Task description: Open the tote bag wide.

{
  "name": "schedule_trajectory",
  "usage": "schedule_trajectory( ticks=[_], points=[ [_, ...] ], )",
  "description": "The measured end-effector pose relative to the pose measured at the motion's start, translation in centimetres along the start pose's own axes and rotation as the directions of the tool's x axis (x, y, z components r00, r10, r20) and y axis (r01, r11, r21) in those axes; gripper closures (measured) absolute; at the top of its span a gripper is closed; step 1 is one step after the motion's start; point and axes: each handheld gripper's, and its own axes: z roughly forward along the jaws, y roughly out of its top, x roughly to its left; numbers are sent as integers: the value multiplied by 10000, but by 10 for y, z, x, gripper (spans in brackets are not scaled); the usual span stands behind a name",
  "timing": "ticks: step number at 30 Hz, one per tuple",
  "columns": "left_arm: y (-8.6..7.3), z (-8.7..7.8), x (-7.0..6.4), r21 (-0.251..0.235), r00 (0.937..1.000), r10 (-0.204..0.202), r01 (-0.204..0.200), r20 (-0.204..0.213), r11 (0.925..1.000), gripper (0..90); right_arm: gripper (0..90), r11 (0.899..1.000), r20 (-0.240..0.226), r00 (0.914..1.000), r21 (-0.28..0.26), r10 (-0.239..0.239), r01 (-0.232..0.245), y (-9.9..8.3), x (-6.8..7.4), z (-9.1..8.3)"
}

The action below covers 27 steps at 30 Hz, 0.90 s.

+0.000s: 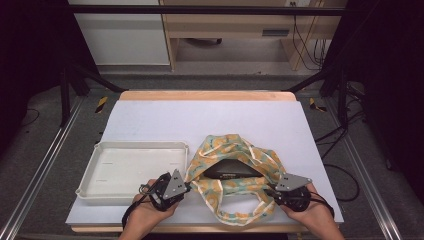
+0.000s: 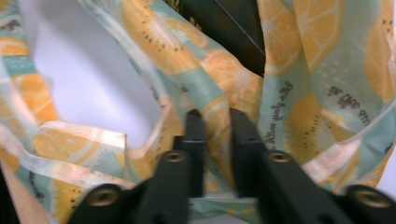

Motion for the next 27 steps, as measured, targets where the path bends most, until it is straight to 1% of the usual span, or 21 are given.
schedule_trajectory(
  ticks=[2,3,5,6,7,8,9,12,13,14,15,17,21,24,25,27],
  points=[
    [1,1,-1,80,10000,13,-13,-33,10000,875,880,9999,-53,9999,-55,-112,112,0,1,-2],
    [2,1,-2,81,10000,-17,17,-29,10000,859,885,9999,-38,9999,-63,-149,149,0,1,-2],
    [3,-1,-3,5,9999,-11,11,-123,10000,794,887,9998,-37,9998,-77,-176,175,-1,2,-2],
    [4,-1,-3,-13,9999,-6,6,-150,10000,747,889,9998,-29,9998,-128,-171,171,-1,2,-3],
    [6,-4,-2,-65,9996,63,-65,-287,10000,712,889,9997,-28,9998,-158,-176,175,-1,2,-3],
    [7,-6,-1,-204,9993,-41,33,-375,9998,670,890,9997,-17,9998,-184,-184,184,-1,2,-4],
    [8,-7,-1,-269,9992,-113,102,-390,9996,621,891,9997,-12,9999,-181,-165,165,-2,2,-4],
    [12,-13,2,-444,9987,-337,320,-375,9985,515,890,9998,14,9999,-133,-128,129,-3,2,-4],
    [12,-15,1,-456,9986,-356,339,-391,9984,491,891,9999,32,9999,-110,-109,110,-3,1,-4],
    [12,-16,0,-520,9982,-462,442,-382,9977,465,891,9999,44,10000,-96,-85,85,-3,1,-4],
    [12,-17,0,-537,9982,-525,508,-306,9973,445,891,9999,40,10000,-104,-64,65,-3,1,-4],
    [12,-19,-1,-562,9980,-586,571,-251,9968,433,891,9999,59,9999,-89,-84,84,-3,2,-4],
    [12,-27,0,-929,9951,-987,976,-76,9909,422,890,10000,158,9999,-50,-19,20,-3,1,-4],
    [14,-37,0,-1182,9935,-1131,1107,-136,9868,423,890,10000,169,9999,-27,37,-37,-4,0,-5],
    [16,-40,2,-1250,9919,-1250,1211,-243,9847,425,890,10000,169,9998,-24,48,-47,-4,0,-5],
    [21,-41,4,-1191,9919,-1207,1154,-391,9862,424,890,10000,140,9999,-44,22,-22,-5,0,-4]
  ],
)
